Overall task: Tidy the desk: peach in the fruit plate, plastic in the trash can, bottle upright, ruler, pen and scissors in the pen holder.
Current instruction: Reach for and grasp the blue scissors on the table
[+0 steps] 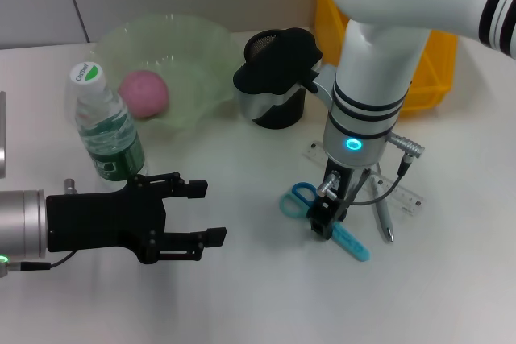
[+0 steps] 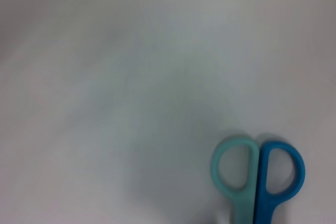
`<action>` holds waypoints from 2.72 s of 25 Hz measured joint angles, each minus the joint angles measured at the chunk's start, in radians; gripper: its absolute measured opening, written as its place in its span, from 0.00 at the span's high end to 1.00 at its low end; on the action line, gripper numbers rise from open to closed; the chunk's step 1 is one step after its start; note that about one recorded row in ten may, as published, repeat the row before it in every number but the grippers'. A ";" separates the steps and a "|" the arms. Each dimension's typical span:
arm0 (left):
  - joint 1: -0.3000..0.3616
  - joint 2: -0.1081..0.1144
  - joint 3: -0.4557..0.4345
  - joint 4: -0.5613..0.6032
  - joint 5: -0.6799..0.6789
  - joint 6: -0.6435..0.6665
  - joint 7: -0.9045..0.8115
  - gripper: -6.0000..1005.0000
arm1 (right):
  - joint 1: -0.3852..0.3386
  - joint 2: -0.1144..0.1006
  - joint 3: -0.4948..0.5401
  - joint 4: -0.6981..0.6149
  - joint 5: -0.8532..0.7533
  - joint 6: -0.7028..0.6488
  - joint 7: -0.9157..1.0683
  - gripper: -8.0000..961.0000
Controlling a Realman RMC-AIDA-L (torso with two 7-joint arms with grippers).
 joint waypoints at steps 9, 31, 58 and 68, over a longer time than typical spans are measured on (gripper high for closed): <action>-0.004 0.001 0.000 0.000 0.000 0.000 0.000 0.20 | 0.000 0.000 0.000 0.001 0.000 0.004 0.000 0.63; -0.006 0.003 0.000 0.002 -0.001 0.000 -0.005 0.20 | 0.003 0.000 0.000 0.007 0.000 0.008 -0.014 0.70; -0.008 0.003 0.000 0.003 -0.005 0.000 -0.006 0.20 | 0.006 0.000 0.000 0.004 0.007 0.008 -0.017 0.62; -0.008 0.004 0.000 0.005 -0.005 0.000 -0.006 0.20 | 0.008 0.000 -0.013 0.005 0.008 0.011 -0.016 0.62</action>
